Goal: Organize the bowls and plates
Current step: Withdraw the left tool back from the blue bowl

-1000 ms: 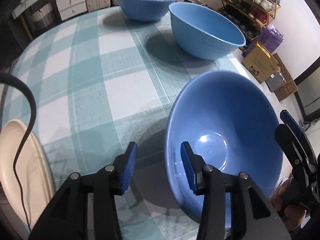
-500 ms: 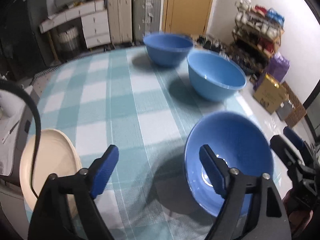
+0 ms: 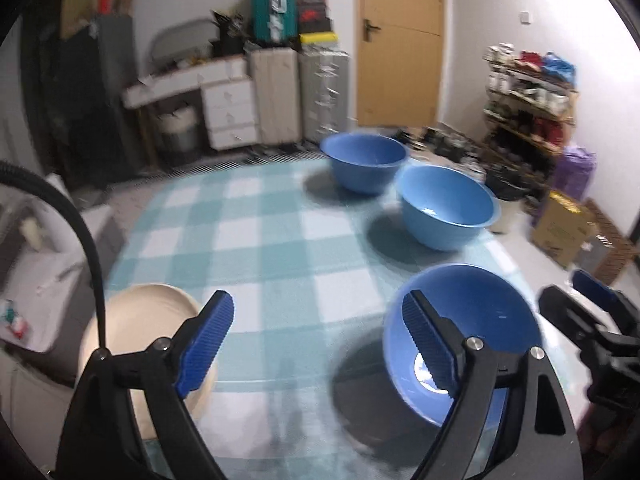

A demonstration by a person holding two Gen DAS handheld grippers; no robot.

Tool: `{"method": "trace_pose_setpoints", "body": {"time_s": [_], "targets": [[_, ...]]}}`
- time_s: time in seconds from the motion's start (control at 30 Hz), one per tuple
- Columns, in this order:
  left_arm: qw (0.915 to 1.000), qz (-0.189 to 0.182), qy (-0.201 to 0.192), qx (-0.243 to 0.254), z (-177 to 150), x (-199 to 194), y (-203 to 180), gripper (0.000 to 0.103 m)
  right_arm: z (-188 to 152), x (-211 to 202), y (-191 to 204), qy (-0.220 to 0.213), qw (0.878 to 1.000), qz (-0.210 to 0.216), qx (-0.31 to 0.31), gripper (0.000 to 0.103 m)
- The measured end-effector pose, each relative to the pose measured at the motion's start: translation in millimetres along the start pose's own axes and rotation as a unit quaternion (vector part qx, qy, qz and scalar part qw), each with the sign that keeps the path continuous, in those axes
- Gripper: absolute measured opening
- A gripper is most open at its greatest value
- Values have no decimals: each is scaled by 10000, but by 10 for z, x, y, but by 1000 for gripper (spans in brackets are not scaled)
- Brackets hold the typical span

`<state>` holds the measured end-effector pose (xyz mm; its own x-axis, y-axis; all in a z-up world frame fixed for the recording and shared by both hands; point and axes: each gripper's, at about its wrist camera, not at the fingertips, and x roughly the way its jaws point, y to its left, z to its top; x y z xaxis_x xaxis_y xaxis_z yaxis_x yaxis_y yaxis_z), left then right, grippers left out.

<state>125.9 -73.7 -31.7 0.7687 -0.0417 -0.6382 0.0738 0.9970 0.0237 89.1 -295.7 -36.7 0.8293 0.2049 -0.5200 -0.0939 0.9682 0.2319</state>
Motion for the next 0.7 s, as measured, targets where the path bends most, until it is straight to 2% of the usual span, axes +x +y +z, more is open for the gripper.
{"method": "trace_pose_setpoints", "body": {"time_s": [0.03, 0.1, 0.13, 0.2, 0.37, 0.47, 0.57, 0.7], "targets": [[9998, 187, -89, 19, -23, -13, -16, 87, -3, 6, -4, 63, 9999, 90, 29, 102], [9993, 275, -261, 53, -57, -37, -45, 88, -33, 51, -33, 253, 9994, 217, 90, 102], [9991, 301, -303, 65, -70, -40, -62, 92, -61, 67, -65, 317, 9992, 195, 164, 102], [9991, 250, -343, 50, -90, -47, -84, 101, -105, 67, -115, 372, 9987, 206, 276, 102], [9980, 226, -572, 143, -79, -92, -155, 101, -84, 21, -134, 277, 9991, 162, 278, 102], [9983, 56, -573, 63, -42, -96, -149, 102, -44, -32, -145, 146, 9996, 109, 236, 102], [9981, -265, -553, 91, -4, -96, -157, 103, -21, -50, -173, 71, 9996, 100, 237, 102], [9970, -363, -662, 198, 81, -93, -210, 103, 26, -11, -221, 100, 9997, 93, 197, 102]]}}
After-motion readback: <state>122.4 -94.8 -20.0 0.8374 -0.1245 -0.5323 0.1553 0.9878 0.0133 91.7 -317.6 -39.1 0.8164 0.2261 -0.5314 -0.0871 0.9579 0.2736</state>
